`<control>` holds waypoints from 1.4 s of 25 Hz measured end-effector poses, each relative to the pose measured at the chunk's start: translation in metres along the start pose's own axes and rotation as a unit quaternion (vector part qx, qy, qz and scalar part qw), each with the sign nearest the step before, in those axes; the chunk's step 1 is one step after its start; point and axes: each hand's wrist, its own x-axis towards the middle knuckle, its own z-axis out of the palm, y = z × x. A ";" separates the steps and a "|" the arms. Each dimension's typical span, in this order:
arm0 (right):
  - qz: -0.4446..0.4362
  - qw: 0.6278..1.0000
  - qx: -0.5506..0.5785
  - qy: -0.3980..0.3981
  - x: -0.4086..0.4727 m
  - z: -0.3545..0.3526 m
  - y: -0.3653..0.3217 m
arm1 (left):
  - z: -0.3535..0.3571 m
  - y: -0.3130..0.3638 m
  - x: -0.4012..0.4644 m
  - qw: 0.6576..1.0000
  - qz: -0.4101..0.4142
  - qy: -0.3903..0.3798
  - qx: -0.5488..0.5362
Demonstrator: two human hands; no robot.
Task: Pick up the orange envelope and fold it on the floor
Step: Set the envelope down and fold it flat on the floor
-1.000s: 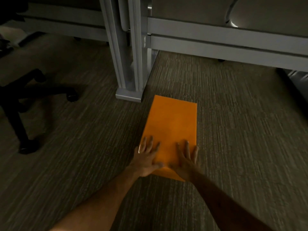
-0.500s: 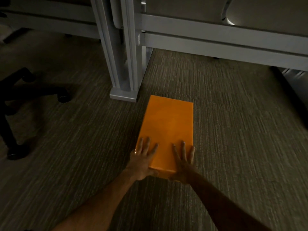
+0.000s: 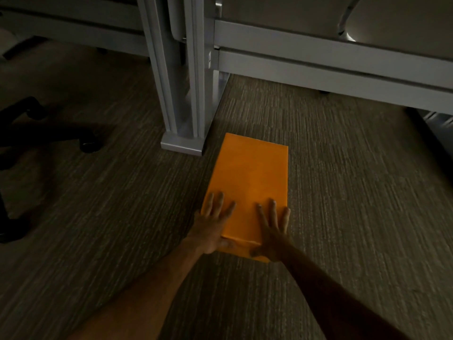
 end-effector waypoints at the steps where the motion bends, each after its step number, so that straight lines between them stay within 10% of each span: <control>1: 0.000 1.000 -0.002 -0.001 0.004 -0.004 0.000 | -0.001 -0.001 0.006 1.000 -0.001 0.003 0.001; 35: 0.011 0.995 -0.025 0.095 0.128 -0.077 0.012 | -0.041 -0.033 0.136 0.987 0.007 0.157 0.014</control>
